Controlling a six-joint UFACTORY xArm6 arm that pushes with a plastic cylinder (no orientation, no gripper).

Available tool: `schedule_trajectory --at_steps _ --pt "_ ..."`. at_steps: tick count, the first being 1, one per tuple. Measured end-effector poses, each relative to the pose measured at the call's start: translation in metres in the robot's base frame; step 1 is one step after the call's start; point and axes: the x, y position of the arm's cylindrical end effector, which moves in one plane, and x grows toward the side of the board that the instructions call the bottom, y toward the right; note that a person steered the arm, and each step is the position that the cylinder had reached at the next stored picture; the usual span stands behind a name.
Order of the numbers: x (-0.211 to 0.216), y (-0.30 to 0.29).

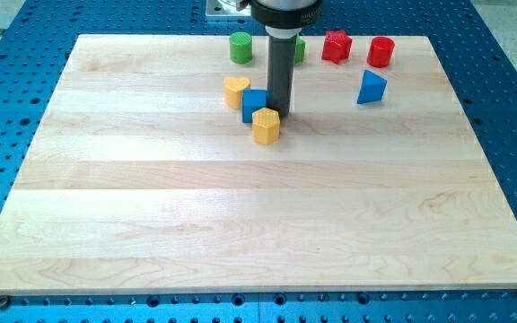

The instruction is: Form a vertical line with yellow blocks and blue cube

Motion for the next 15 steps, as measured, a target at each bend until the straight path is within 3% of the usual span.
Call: schedule_trajectory --at_steps 1,3,5,8,12,14,15 --pt "-0.033 0.001" --pt "-0.059 -0.051" --pt "-0.04 -0.125" --pt "-0.042 -0.077" --pt "-0.055 -0.085" --pt "-0.086 -0.027" --pt "-0.068 0.007"
